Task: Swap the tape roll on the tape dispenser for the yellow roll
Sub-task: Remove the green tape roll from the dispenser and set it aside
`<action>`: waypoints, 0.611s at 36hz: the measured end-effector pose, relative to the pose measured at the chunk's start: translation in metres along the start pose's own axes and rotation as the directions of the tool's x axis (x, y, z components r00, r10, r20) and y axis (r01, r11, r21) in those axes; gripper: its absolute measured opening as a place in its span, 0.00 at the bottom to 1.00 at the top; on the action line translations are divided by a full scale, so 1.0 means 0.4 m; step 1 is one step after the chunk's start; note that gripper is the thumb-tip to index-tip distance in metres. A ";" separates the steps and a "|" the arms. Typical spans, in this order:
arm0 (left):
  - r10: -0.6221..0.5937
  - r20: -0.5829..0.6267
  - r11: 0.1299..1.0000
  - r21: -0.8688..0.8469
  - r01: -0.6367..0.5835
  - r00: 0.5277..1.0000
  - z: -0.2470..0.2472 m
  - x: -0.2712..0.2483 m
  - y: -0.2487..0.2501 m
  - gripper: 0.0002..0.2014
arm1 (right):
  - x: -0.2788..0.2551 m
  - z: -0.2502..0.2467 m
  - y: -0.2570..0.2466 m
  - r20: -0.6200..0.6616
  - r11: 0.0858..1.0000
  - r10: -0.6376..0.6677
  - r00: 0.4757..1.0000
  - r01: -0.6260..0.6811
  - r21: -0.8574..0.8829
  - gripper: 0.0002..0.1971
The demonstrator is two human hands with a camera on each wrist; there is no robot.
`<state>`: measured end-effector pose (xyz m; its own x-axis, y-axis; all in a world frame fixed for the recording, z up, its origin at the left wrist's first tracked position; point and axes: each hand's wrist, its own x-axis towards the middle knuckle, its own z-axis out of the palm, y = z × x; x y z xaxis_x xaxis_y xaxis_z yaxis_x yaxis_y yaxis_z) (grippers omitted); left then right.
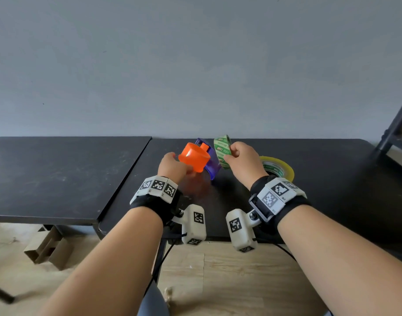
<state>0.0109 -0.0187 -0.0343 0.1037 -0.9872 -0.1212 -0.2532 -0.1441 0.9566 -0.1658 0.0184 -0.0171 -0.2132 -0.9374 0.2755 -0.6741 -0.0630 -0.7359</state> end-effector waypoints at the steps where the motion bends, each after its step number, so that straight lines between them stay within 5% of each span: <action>1: -0.029 0.003 0.999 0.023 0.029 1.000 -0.004 0.014 -0.011 0.51 | -0.001 0.000 0.000 0.005 1.000 -0.007 1.000 0.007 -0.009 0.10; 3: -0.039 0.035 0.996 0.088 0.036 0.999 -0.009 -0.010 -0.001 0.55 | -0.005 0.002 -0.001 0.016 1.000 -0.016 1.000 0.016 -0.026 0.13; 7: -0.066 0.120 0.988 0.145 0.048 0.991 -0.010 -0.054 0.017 0.33 | -0.010 0.004 -0.005 0.023 0.998 -0.033 0.999 0.034 -0.044 0.18; 12: 0.038 0.043 0.861 0.505 -0.055 0.998 -0.008 -0.058 0.013 0.23 | -0.012 0.008 -0.011 0.019 0.996 -0.068 0.997 0.069 -0.064 0.16; 22: 0.217 -0.030 0.823 0.543 -0.166 0.976 0.037 -0.075 0.057 0.28 | -0.031 -0.031 -0.017 -0.035 0.991 -0.120 0.992 0.117 -0.071 0.15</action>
<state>-0.0122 0.0068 -0.0129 0.0753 -0.9924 0.0975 -0.7476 0.0085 0.6641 -0.1675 0.0347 -0.0079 -0.1554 -0.9105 0.3832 -0.7428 -0.1480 -0.6530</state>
